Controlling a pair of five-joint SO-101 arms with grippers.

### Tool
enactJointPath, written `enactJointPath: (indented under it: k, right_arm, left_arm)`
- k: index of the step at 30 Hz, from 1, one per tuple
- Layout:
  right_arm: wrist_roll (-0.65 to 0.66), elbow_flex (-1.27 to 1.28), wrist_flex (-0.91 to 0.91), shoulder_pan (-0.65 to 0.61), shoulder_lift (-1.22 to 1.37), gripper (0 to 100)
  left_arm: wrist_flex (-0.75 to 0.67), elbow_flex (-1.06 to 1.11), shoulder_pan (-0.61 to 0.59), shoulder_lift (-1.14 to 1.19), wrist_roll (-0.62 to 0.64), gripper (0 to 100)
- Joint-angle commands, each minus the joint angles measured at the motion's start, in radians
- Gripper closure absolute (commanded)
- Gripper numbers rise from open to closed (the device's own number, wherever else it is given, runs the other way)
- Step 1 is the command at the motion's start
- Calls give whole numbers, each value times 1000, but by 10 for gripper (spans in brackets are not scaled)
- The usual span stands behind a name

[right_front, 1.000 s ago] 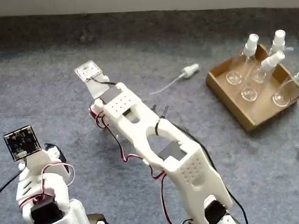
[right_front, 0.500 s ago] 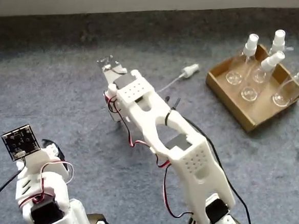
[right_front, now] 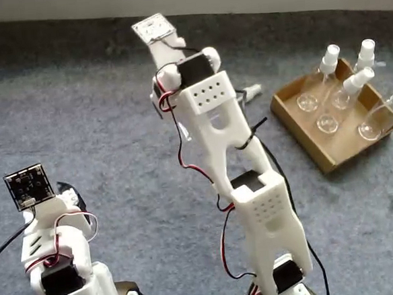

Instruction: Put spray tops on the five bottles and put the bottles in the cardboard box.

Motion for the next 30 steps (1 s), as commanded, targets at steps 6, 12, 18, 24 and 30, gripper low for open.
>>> enactJointPath:
  k: [6, 12, 18, 24, 30]
  right_arm:
    - [11, 231, 21, 136, -460, 932]
    - [12, 607, 13, 177, -705, 932]
    - [14, 837, 13, 252, -826, 932]
    - [117, 957, 15, 300, -1003, 932]
    - [172, 1214, -31, 298, -1210, 932]
  left_arm:
    - [-17, -24, 24, -10, -11, 992]
    - [-15, -24, 24, -10, -11, 992]
    - [-15, -24, 24, -10, -11, 992]
    - [-15, -24, 24, -10, -11, 992]
    - [-15, -24, 25, -10, -11, 992]
